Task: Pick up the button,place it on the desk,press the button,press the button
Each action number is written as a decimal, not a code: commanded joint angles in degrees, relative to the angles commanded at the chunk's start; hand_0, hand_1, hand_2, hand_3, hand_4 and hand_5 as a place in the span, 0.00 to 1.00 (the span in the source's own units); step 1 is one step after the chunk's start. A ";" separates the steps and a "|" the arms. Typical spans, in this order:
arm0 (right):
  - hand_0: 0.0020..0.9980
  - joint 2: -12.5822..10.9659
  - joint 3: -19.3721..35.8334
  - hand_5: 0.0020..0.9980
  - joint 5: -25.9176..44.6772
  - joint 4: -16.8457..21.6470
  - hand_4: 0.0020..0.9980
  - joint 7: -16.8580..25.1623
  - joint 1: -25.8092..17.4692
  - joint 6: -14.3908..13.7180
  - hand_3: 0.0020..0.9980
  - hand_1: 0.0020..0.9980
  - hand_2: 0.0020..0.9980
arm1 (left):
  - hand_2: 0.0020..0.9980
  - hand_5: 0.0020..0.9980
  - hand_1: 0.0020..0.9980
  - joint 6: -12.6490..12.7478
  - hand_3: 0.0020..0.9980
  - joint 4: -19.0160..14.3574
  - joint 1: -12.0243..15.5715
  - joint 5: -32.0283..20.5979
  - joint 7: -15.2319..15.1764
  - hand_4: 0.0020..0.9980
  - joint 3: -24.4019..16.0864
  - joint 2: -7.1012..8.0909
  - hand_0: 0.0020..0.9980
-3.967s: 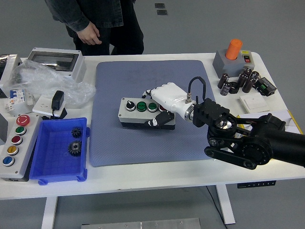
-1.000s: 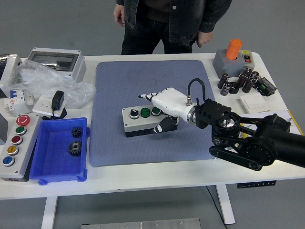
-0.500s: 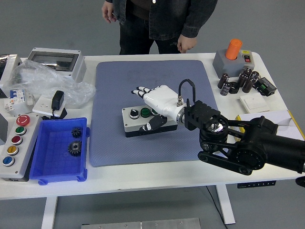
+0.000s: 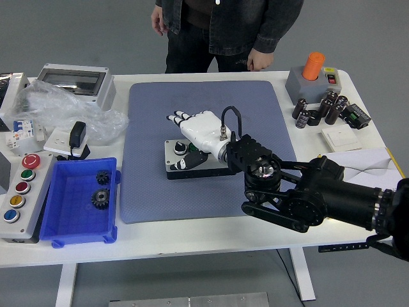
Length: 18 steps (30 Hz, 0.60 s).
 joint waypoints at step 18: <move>0.70 -12.06 8.87 0.53 3.52 15.25 1.00 1.16 -4.93 -0.01 1.00 0.71 1.00 | 0.60 0.39 0.65 -0.51 0.61 -0.01 0.10 0.16 -0.31 0.55 -0.71 -0.18 0.61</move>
